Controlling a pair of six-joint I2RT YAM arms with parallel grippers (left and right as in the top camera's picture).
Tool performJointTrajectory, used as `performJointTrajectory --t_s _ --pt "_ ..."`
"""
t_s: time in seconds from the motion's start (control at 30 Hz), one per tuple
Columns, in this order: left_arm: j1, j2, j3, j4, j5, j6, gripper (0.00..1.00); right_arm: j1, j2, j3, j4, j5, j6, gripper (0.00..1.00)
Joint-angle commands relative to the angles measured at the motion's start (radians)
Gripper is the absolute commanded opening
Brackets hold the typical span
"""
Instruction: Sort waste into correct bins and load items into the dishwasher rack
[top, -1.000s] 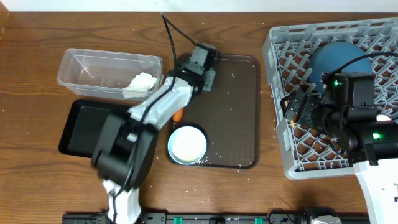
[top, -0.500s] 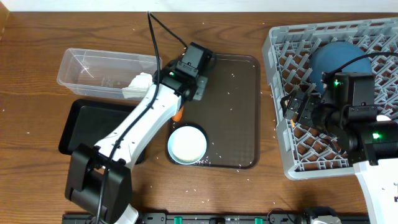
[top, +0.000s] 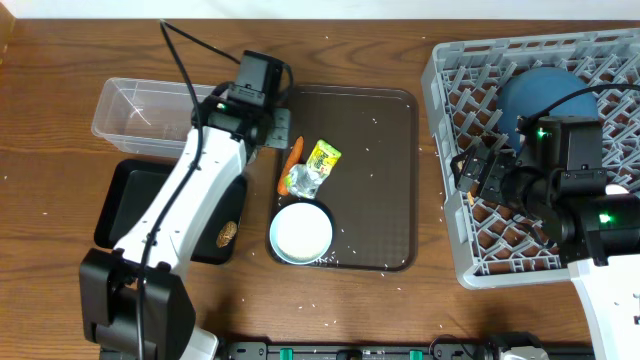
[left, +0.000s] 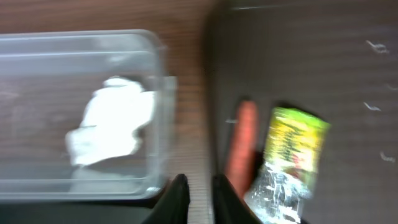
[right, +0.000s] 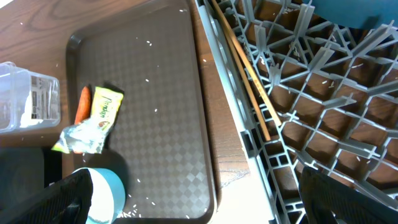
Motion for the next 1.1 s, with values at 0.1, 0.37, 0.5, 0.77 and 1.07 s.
performJointTrajectory --t_s 0.1,0.37,0.5,0.77,1.07 --pt "-0.103 0.068 -0.037 0.022 0.035 0.156 0.74 -0.011 -0.006 0.004 -0.002 -0.001 -0.015 0.99" --pt "-0.116 0.232 -0.052 0.056 0.183 0.163 0.78 -0.011 -0.006 0.003 -0.019 -0.001 -0.015 0.99" --pt "-0.147 0.282 -0.052 0.056 0.198 0.159 0.78 -0.011 -0.006 0.003 -0.019 -0.001 -0.015 0.99" --pt "-0.206 0.361 -0.052 0.068 0.029 0.114 0.73 -0.011 -0.006 0.003 -0.021 -0.002 -0.015 0.99" --pt "-0.215 0.400 -0.045 0.099 0.003 0.091 0.13 -0.011 -0.006 0.003 -0.023 -0.001 -0.015 0.99"
